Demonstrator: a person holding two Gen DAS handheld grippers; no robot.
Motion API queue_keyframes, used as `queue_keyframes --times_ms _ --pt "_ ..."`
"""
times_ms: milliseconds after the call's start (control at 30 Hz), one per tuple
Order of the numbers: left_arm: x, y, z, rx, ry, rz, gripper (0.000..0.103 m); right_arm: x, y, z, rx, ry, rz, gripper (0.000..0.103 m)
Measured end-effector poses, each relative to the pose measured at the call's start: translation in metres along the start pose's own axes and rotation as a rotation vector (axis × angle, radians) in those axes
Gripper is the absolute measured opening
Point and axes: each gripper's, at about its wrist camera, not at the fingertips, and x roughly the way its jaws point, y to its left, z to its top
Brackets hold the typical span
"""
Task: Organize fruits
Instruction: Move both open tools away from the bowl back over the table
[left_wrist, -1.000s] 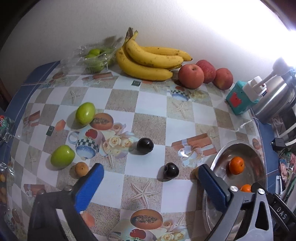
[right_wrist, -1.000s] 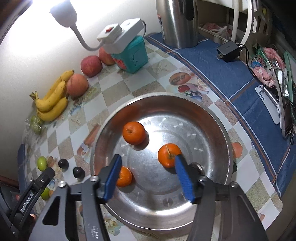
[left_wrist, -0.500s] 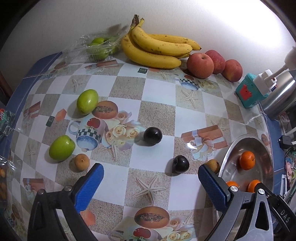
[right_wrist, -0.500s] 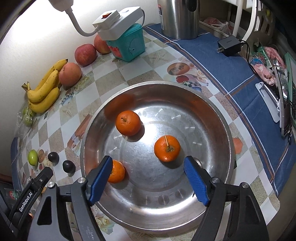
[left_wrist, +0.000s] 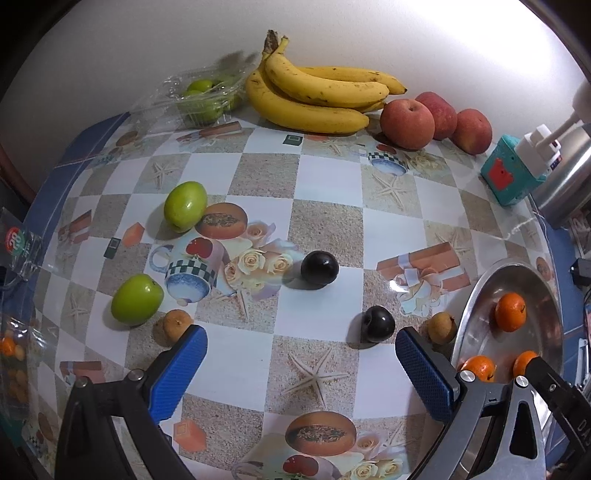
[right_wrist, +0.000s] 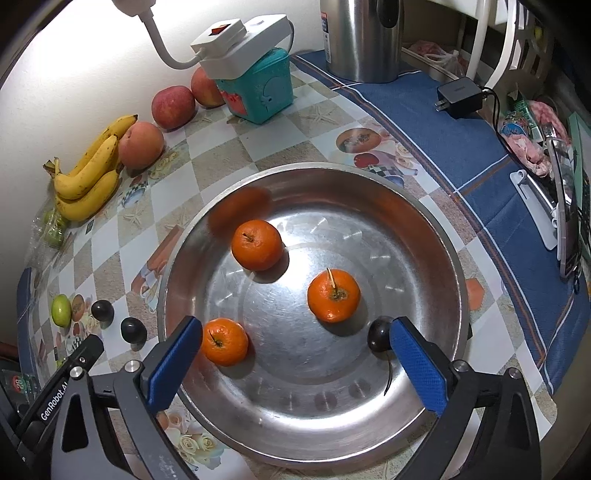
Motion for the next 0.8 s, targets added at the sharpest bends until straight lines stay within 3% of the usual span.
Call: queue_keyframes --times_ms 500,800 --pt "-0.015 0.0 0.002 0.112 -0.063 0.013 0.103 -0.003 0.008 0.0 -0.012 -0.018 0.054 0.101" --pt "-0.025 0.03 0.009 0.111 -0.085 0.061 0.103 -0.006 0.043 -0.005 -0.115 -0.025 0.057 0.101"
